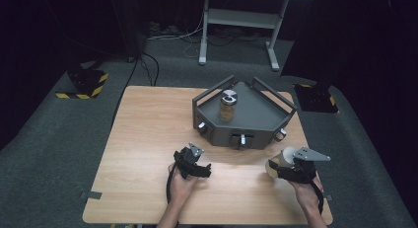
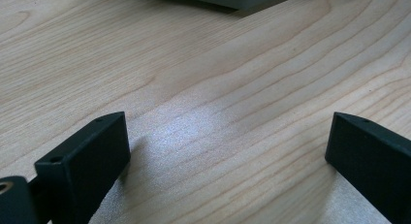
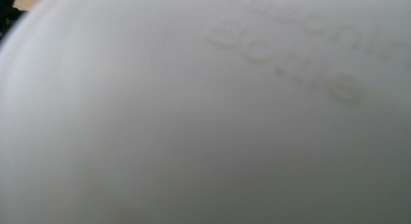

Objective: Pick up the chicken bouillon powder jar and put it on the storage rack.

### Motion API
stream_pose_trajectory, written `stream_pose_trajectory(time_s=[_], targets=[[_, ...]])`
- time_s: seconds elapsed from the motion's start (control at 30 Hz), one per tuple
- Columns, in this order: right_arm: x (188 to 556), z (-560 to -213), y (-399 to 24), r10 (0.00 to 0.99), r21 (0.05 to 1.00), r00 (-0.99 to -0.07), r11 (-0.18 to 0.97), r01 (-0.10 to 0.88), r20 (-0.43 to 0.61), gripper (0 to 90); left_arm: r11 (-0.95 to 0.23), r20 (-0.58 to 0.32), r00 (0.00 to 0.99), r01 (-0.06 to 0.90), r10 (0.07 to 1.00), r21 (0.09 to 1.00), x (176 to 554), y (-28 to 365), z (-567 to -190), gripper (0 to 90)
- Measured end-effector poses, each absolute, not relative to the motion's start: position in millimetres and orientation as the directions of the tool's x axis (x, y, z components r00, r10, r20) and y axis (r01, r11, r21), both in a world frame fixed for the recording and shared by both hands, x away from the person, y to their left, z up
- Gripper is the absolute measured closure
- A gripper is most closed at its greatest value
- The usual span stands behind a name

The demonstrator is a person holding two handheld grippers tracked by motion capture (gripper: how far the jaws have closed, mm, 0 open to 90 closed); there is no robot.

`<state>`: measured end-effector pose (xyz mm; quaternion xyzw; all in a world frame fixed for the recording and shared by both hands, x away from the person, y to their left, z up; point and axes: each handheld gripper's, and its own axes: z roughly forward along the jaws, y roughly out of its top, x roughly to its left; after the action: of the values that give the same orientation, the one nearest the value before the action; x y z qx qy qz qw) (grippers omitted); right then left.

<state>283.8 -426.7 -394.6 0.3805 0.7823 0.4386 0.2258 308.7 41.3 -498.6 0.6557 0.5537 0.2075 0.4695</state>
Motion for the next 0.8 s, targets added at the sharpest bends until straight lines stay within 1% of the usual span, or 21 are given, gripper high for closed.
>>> stream_pose_trajectory(time_s=[0.8], targets=[[304,-338,-412,0.753,0.881,-0.656,0.344,0.325,-0.051,32.4,0.058,-0.251,0.299,0.531,0.921,0.846,309,41,-499,2.1]])
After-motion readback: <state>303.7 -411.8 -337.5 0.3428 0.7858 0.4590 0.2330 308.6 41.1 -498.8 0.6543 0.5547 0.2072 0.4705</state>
